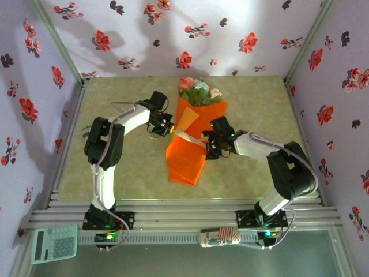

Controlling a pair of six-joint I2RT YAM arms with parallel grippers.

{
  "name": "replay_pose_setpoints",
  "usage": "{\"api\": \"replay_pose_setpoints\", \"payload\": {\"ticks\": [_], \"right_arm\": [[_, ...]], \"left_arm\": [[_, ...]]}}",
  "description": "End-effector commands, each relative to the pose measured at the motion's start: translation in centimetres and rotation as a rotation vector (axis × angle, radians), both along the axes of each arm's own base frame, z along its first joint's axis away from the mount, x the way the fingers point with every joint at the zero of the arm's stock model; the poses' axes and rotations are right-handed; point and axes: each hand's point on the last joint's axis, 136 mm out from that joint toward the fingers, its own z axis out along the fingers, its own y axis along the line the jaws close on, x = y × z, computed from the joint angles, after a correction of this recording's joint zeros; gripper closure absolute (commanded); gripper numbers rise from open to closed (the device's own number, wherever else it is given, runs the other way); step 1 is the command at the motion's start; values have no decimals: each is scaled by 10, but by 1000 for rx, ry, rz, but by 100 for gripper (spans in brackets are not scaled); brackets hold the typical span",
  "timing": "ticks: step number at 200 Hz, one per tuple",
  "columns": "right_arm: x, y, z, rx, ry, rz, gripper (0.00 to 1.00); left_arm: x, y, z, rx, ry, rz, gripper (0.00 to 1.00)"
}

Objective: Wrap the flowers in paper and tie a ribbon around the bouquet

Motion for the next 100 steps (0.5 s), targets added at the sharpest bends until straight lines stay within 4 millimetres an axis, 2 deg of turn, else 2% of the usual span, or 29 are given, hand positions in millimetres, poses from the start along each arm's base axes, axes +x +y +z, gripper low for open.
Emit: {"api": "replay_pose_setpoints", "payload": {"ticks": [1,38,70,100], "right_arm": [[15,-4,6,-14,-22,-32,24],[21,-21,1,-76,-21,-10,26],[45,-33,0,-98,-71,-16,30],[68,-41,4,-132,-103,22,40]], "left_arm": [[-9,-6,21,-21,-26,-44,100],[-17,-8,26,-29,-29,-52,100],[-22,-14,28,-42,-26,-66,100],[-25,-18,27,-45,-23,-81,100]]}}
